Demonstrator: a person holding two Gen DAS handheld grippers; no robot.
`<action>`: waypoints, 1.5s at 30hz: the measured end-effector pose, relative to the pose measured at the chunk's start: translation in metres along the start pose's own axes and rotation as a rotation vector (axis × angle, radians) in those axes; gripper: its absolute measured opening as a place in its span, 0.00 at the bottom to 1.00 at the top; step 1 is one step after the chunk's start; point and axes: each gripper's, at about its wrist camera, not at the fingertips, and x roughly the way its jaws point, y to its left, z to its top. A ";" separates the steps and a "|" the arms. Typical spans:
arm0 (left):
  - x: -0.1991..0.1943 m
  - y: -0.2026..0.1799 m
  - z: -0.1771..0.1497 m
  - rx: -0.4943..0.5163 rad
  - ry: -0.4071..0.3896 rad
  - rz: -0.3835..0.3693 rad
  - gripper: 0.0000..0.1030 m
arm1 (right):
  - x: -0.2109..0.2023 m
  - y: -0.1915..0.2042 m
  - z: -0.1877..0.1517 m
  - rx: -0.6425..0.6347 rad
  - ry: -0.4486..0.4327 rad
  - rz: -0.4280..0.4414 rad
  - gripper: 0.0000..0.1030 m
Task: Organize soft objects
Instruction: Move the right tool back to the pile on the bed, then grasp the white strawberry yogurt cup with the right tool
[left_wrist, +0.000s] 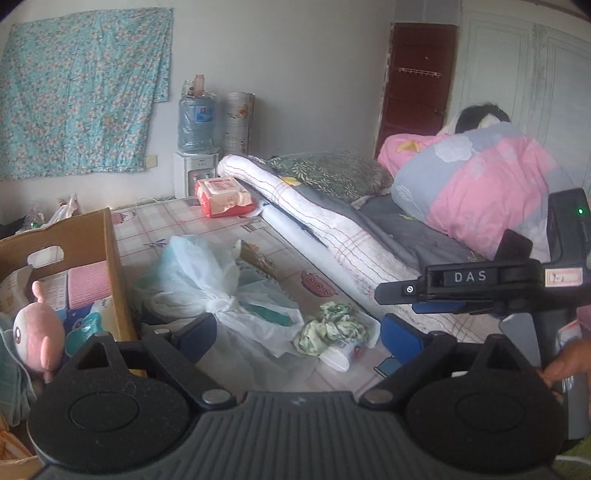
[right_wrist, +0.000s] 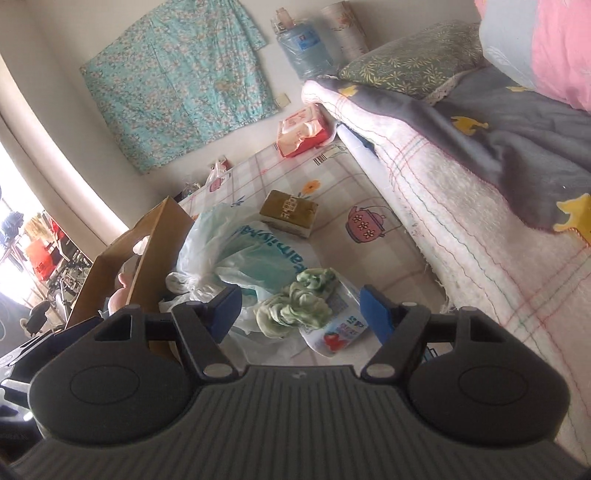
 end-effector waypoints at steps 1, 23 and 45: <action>0.007 -0.007 -0.002 0.018 0.016 -0.003 0.89 | 0.003 -0.006 -0.001 0.011 0.008 -0.001 0.66; 0.084 -0.021 -0.029 0.034 0.239 -0.043 0.49 | 0.093 0.014 0.048 -0.351 0.246 0.013 0.55; 0.095 -0.015 -0.026 -0.002 0.253 -0.036 0.49 | 0.121 0.019 0.083 -0.336 0.251 0.073 0.05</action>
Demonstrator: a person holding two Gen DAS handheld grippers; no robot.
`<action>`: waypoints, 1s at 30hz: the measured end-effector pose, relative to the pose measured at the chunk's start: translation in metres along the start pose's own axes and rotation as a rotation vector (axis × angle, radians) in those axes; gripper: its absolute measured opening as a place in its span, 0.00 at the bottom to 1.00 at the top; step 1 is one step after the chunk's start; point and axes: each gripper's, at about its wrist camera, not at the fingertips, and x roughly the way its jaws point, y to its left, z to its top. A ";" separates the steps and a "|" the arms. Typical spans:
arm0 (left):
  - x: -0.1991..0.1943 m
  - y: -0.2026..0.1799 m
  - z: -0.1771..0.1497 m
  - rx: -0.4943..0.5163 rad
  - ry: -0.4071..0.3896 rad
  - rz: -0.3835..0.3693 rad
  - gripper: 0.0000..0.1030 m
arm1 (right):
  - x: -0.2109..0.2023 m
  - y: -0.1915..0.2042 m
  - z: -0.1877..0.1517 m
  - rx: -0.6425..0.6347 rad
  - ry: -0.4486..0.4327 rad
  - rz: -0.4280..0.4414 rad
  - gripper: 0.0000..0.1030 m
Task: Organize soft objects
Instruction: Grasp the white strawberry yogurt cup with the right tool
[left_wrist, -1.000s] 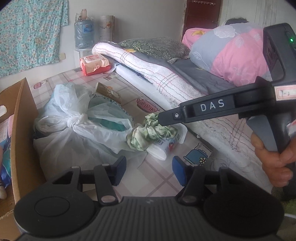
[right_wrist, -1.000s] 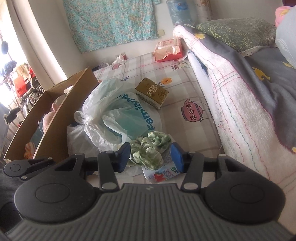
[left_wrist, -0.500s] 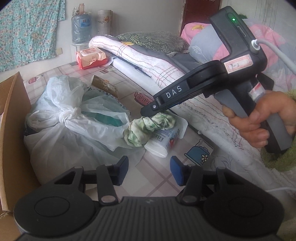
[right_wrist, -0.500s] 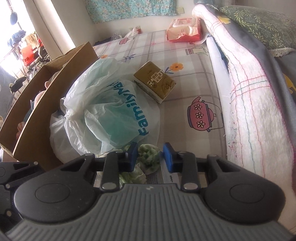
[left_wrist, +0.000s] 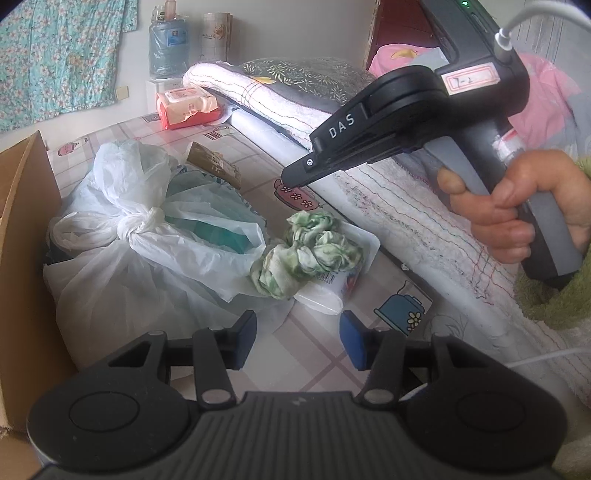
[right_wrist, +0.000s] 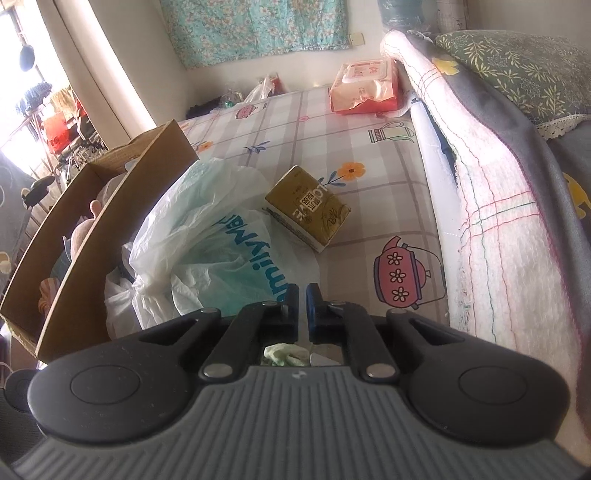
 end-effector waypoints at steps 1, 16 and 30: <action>-0.001 0.000 -0.001 -0.003 -0.001 0.000 0.49 | -0.005 -0.004 -0.001 0.027 -0.014 0.005 0.05; -0.009 0.006 0.006 -0.018 -0.039 0.028 0.49 | -0.047 -0.064 -0.097 0.536 -0.053 0.098 0.45; -0.009 0.010 0.018 -0.021 -0.057 0.056 0.47 | -0.007 -0.063 -0.134 0.783 -0.062 0.205 0.47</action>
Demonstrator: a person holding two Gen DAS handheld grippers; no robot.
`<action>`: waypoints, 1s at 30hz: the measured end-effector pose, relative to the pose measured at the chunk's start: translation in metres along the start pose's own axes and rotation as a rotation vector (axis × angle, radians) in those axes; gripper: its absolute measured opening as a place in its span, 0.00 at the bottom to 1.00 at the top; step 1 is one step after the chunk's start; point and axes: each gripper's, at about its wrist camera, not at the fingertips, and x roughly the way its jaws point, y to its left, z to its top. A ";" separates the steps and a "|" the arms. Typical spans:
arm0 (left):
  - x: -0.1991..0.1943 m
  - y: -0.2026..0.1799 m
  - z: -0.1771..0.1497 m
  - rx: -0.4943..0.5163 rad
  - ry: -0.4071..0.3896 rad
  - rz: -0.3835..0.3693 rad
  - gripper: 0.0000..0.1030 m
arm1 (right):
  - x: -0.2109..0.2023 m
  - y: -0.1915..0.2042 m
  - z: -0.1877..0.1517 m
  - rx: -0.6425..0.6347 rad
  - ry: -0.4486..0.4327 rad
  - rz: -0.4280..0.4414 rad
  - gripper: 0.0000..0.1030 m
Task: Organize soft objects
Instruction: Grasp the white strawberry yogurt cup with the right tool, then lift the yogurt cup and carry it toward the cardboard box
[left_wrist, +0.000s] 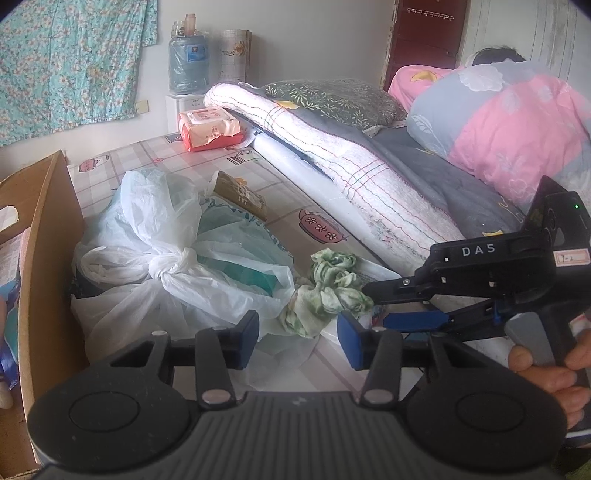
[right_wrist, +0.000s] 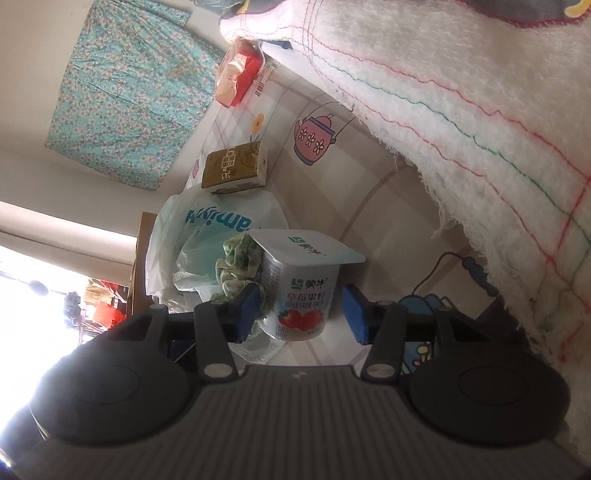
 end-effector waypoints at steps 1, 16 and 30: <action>0.000 0.000 -0.001 -0.003 0.000 0.000 0.47 | 0.004 0.001 0.003 -0.001 -0.003 0.003 0.47; -0.003 0.001 -0.005 -0.019 0.009 -0.012 0.47 | 0.029 0.013 0.010 -0.048 -0.033 -0.015 0.48; -0.008 0.004 -0.008 -0.040 0.005 -0.001 0.47 | 0.023 0.063 -0.017 -0.732 -0.252 -0.294 0.45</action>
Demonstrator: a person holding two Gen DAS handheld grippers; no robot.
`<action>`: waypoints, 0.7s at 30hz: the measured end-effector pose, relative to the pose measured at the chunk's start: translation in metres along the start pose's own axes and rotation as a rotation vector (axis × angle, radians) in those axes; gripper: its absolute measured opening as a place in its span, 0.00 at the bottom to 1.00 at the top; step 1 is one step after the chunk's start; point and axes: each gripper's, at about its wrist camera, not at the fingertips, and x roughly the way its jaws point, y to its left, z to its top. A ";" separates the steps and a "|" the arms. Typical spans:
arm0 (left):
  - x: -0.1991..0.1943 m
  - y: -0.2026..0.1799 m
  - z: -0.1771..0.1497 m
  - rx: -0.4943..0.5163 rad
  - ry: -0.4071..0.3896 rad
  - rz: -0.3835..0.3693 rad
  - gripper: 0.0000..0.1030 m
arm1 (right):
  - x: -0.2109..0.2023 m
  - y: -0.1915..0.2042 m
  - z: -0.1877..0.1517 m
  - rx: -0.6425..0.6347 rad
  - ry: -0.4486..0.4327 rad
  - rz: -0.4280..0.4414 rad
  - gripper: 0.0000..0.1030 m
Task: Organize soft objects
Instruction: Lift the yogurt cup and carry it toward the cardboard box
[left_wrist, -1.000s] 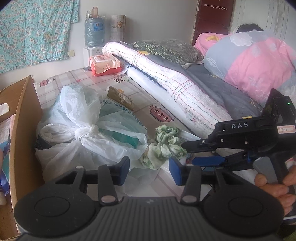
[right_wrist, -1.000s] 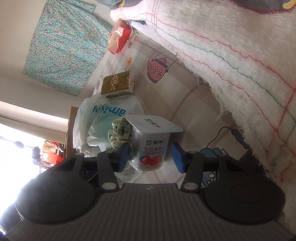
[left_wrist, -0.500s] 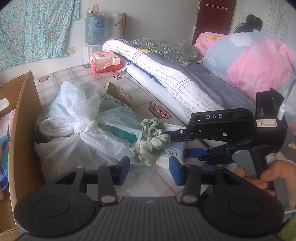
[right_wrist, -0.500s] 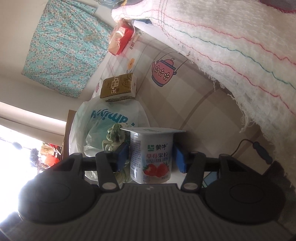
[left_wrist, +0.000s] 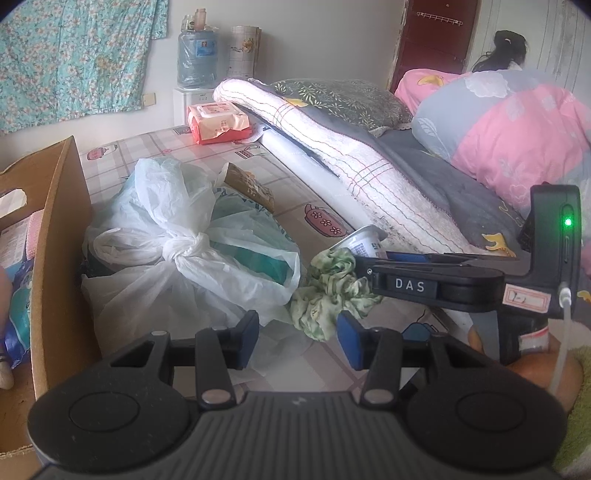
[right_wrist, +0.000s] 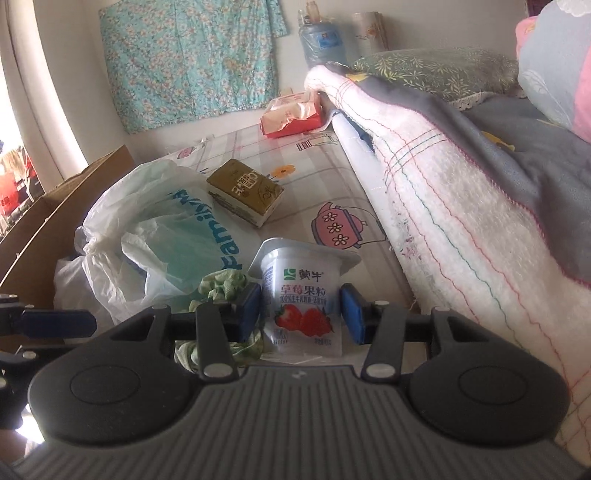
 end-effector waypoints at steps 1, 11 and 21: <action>0.000 0.000 0.000 -0.002 0.001 0.000 0.47 | -0.002 0.000 -0.001 -0.015 -0.003 -0.001 0.45; 0.000 -0.004 -0.001 0.011 0.000 -0.004 0.47 | -0.015 -0.010 -0.019 0.028 -0.010 0.030 0.46; 0.003 -0.012 -0.003 0.054 0.022 -0.032 0.47 | -0.016 -0.037 -0.018 0.245 0.041 0.099 0.48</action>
